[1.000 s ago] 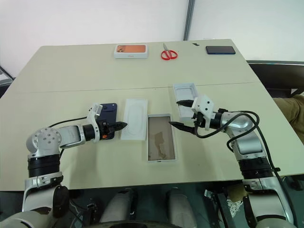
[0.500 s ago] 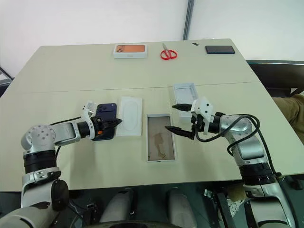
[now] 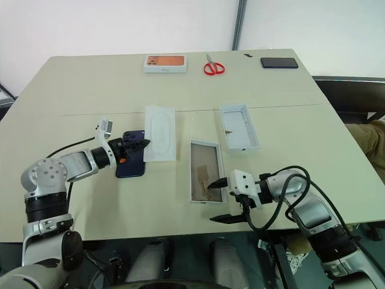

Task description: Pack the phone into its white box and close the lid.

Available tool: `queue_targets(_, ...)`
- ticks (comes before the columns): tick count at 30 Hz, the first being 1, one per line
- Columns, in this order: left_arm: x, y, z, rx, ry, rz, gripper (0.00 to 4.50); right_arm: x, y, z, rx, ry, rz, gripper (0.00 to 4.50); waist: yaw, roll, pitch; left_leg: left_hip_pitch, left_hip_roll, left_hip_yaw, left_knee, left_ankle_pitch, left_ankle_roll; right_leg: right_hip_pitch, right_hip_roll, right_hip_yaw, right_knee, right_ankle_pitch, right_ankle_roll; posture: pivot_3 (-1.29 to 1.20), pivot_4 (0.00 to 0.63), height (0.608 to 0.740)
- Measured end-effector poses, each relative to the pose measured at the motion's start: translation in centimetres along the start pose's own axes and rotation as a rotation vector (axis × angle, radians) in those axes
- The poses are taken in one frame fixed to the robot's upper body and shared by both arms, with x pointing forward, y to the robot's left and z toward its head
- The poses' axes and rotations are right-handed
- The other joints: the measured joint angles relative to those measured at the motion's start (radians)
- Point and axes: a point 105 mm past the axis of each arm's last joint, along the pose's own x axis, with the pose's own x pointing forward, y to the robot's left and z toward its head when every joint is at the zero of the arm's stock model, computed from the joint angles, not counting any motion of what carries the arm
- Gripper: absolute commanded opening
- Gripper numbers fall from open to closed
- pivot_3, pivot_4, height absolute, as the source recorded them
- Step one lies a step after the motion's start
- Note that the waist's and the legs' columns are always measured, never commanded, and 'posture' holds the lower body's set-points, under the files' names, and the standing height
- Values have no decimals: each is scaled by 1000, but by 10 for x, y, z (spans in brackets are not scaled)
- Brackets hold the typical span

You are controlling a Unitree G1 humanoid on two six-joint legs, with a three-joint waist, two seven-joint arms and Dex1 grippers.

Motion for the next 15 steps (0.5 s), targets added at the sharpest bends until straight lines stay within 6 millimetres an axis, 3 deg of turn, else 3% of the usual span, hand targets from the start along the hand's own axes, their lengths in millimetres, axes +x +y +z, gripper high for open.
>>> queue_targets(8, -1, 1, -2, -2, 6, 5, 100, 9, -5, 0, -24, -2, -7, 4500, 3, 0, 0, 0, 0, 0, 0, 0, 0, 0, 0, 0, 0, 0, 0, 0, 150, 740)
queue_targets(11, 1, -2, -4, -14, 5, -15, 0, 11, -6, 1, -17, -8, -8, 3668, 3, -1, 0, 0, 0, 0, 0, 0, 0, 0, 0, 0, 0, 0, 0, 0, 150, 740)
queue_targets(15, 2, -2, -4, -15, 5, -14, 0, 13, -7, -3, -36, 20, -12, 1644, 3, -1, 0, 0, 0, 0, 0, 0, 0, 0, 0, 0, 0, 0, 0, 0, 150, 740)
